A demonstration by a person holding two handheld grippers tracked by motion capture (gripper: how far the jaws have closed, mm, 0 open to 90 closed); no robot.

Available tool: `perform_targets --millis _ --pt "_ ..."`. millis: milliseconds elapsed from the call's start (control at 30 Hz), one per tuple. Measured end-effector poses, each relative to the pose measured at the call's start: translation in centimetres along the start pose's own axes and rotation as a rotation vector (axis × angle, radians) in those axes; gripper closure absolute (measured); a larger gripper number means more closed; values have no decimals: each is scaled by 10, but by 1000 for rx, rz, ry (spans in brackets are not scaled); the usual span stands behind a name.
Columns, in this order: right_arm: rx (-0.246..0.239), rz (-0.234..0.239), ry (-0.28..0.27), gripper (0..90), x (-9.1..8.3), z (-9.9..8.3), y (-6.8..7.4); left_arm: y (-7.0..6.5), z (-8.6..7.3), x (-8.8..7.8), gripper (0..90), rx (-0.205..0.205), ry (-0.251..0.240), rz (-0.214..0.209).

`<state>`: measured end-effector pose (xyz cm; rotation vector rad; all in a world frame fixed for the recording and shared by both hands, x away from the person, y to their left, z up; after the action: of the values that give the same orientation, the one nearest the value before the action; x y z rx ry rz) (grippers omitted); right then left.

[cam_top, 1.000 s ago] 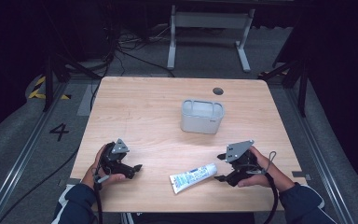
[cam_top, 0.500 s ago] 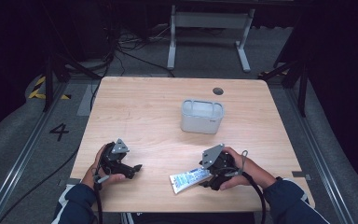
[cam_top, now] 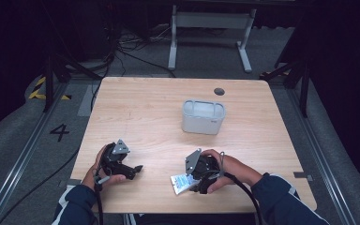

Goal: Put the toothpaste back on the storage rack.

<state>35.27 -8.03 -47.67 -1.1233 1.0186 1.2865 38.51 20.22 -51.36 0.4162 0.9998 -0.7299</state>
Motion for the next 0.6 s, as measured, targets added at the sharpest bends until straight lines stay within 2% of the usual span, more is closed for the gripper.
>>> perform_targets --millis 167,267,400,500,600 --pt "-10 -2 33 326 6 6 -2 0 0 0 3 0 0 0" --pt "-7 14 47 339 10 8 -4 0 0 0 3 0 0 -2" --pt "12 27 40 377 12 8 -7 0 0 0 3 0 0 -2" --pt "4 9 44 441 10 7 -8 0 0 0 3 0 0 -2" --pt "15 14 44 471 10 6 -7 0 0 0 3 1 -1 -1"
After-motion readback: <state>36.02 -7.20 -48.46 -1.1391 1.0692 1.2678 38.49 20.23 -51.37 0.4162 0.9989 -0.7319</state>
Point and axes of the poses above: each handheld gripper's, and its own axes: x roughly forward along the jaws, z roughly out of its top, y roughly to its left, the point moved 4 cm from there along x, roughly forward along the jaws, and after that the axes turned 12 degrees about y, right-handed, at the moved point
